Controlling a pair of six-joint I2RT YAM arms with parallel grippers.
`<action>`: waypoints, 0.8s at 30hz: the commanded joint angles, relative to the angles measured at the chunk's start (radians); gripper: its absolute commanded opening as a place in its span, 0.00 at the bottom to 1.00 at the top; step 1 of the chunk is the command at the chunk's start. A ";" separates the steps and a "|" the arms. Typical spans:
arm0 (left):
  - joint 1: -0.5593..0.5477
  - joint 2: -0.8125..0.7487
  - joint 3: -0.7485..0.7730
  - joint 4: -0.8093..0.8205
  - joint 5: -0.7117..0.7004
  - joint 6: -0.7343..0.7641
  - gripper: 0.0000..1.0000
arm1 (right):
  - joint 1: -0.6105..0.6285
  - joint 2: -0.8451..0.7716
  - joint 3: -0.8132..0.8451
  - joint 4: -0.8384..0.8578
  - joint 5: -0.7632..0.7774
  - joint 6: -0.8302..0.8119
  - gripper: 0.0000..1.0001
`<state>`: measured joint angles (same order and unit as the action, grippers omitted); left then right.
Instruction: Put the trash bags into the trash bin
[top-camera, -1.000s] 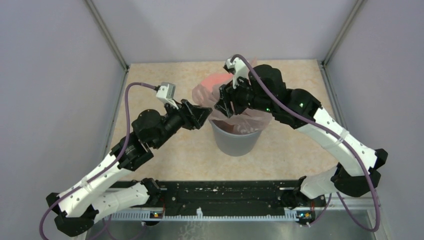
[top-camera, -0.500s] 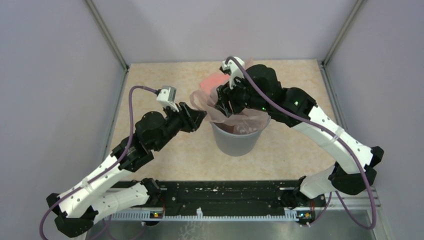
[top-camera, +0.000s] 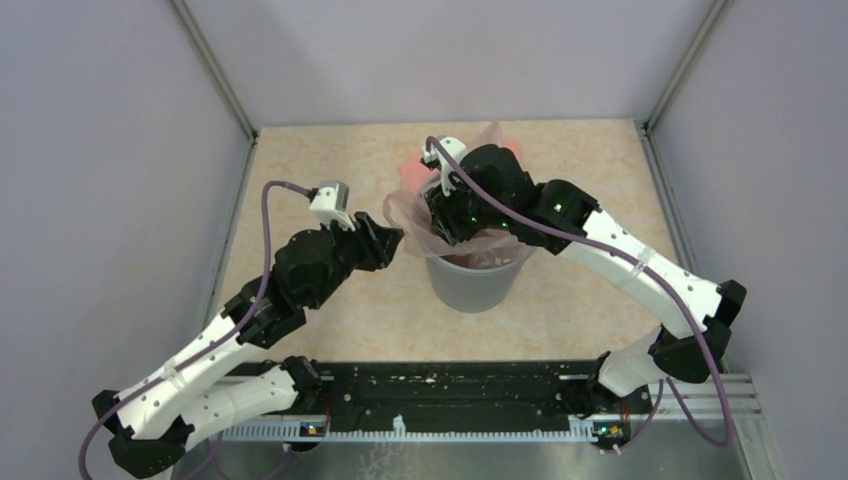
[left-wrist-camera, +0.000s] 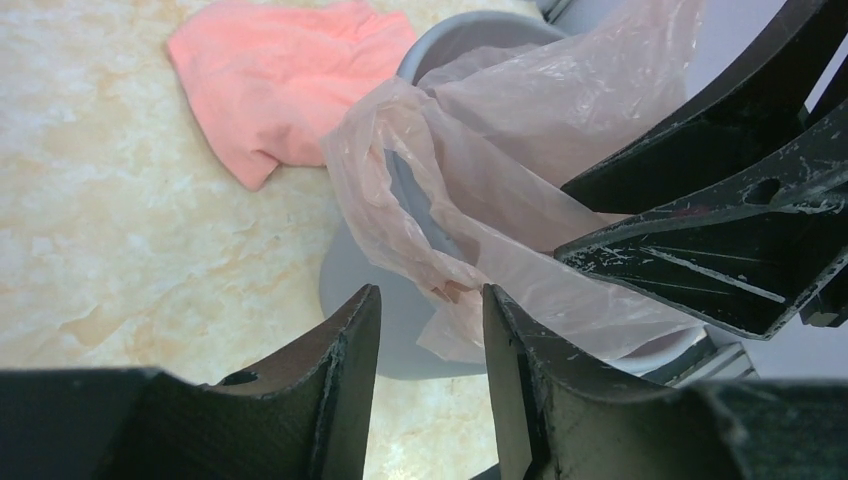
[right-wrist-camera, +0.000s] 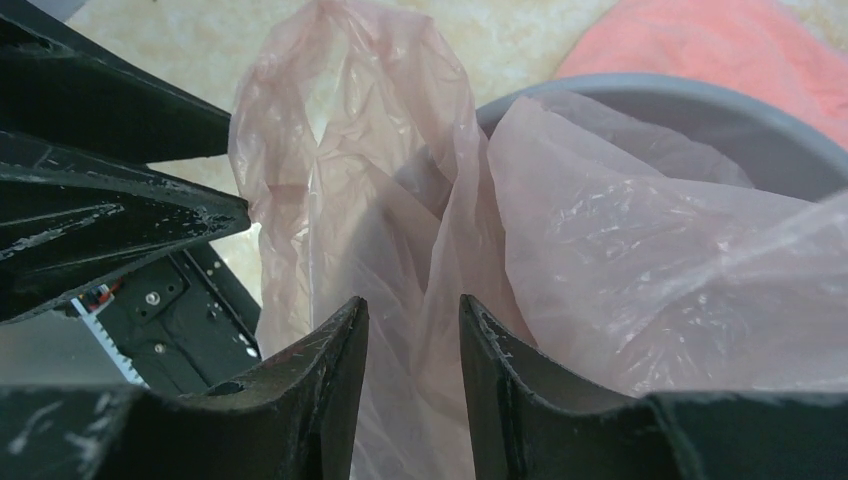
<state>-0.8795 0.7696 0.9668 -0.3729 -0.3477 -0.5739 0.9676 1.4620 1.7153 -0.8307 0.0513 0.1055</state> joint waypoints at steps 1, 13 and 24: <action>-0.001 0.006 -0.017 0.005 -0.018 -0.001 0.49 | 0.012 -0.041 -0.032 0.031 0.013 0.010 0.39; -0.001 -0.024 -0.002 0.021 0.024 -0.004 0.58 | 0.015 -0.057 0.001 0.024 0.037 0.013 0.40; 0.000 -0.026 -0.010 0.050 -0.050 -0.006 0.65 | 0.031 -0.039 0.027 0.021 0.050 0.016 0.41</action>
<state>-0.8795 0.7376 0.9474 -0.3893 -0.3618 -0.5781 0.9783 1.4376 1.6756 -0.8318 0.0864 0.1150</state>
